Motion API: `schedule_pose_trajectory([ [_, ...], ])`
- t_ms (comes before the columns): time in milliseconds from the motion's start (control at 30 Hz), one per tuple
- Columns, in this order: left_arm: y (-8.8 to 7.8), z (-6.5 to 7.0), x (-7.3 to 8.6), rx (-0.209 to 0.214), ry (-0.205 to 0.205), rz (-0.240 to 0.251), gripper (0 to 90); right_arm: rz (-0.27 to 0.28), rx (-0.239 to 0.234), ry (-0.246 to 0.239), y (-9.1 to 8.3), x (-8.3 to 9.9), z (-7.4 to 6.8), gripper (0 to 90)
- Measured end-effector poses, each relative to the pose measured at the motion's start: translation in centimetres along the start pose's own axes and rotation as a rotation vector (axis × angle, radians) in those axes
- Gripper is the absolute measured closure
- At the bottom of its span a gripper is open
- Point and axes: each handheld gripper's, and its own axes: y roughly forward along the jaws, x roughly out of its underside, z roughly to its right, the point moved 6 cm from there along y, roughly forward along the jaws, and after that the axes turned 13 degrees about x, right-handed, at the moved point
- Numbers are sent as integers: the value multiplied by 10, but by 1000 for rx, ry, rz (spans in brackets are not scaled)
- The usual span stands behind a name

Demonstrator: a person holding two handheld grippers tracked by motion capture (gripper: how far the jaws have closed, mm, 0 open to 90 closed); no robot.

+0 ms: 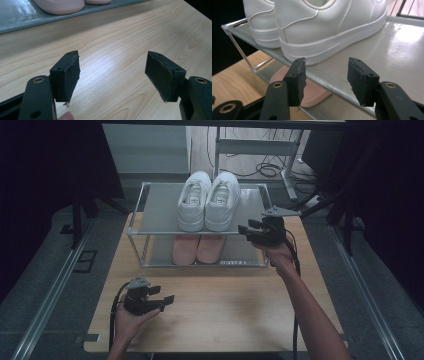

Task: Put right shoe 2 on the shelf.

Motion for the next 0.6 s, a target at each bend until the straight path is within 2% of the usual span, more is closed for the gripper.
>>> schedule_pose_trajectory([
  [167,0,1,0,2,4,3,285,28,-8,3,-19,9,5,482],
  [233,0,1,0,4,10,0,285,35,-33,24,-27,14,6,481],
  [300,1,0,1,5,2,0,285,42,-46,12,-37,20,6,473],
  [500,2,0,1,2,14,5,285,51,-74,9,-63,50,12,451],
  [600,3,0,1,-1,19,5,286,52,-59,-3,-73,67,17,446],
])
